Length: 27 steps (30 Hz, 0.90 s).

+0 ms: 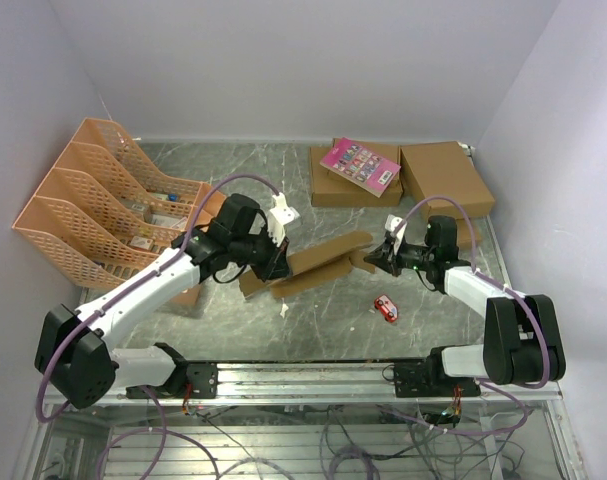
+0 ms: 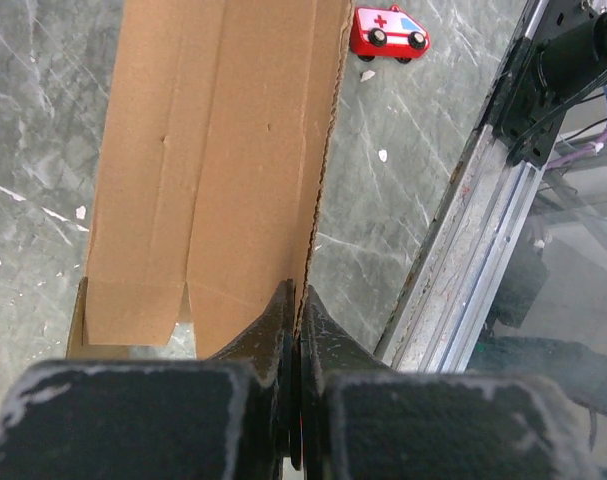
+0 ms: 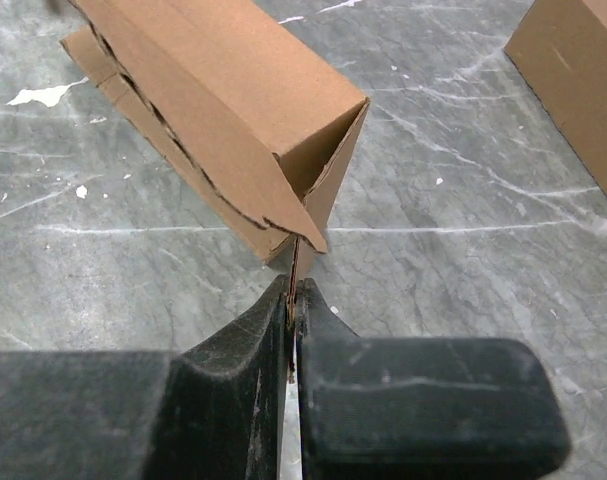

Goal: Fold the paper box

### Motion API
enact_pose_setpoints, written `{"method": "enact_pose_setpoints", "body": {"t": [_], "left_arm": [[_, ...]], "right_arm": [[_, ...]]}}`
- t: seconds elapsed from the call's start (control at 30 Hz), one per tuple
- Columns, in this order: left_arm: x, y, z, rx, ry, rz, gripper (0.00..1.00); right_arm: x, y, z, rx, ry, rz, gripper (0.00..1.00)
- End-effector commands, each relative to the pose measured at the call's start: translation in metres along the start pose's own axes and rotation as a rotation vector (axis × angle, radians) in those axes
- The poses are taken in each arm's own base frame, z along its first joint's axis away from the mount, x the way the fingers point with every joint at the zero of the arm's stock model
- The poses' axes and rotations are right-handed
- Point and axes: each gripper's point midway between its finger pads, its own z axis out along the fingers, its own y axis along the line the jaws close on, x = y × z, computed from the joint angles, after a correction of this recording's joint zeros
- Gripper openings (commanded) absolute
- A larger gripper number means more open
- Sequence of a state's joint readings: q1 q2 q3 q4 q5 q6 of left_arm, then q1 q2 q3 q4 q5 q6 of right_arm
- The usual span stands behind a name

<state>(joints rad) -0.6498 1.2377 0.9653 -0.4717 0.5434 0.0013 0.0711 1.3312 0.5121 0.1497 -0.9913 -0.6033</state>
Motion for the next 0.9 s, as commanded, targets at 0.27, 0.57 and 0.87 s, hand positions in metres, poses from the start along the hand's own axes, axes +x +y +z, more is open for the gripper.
{"method": "enact_pose_setpoints", "body": {"t": [0.27, 0.57, 0.87], "left_arm": [[-0.008, 0.002, 0.001, -0.021, -0.051, -0.045, 0.07], [-0.008, 0.006, -0.005, -0.047, -0.040, 0.012, 0.07], [-0.002, 0.019, -0.018, -0.141, -0.001, 0.059, 0.07]], "right_arm": [[-0.012, 0.024, -0.004, -0.153, -0.020, -0.007, 0.09], [-0.026, 0.012, 0.004, -0.059, -0.033, 0.138, 0.06], [-0.047, 0.021, 0.049, 0.036, -0.095, 0.093, 0.00]]}}
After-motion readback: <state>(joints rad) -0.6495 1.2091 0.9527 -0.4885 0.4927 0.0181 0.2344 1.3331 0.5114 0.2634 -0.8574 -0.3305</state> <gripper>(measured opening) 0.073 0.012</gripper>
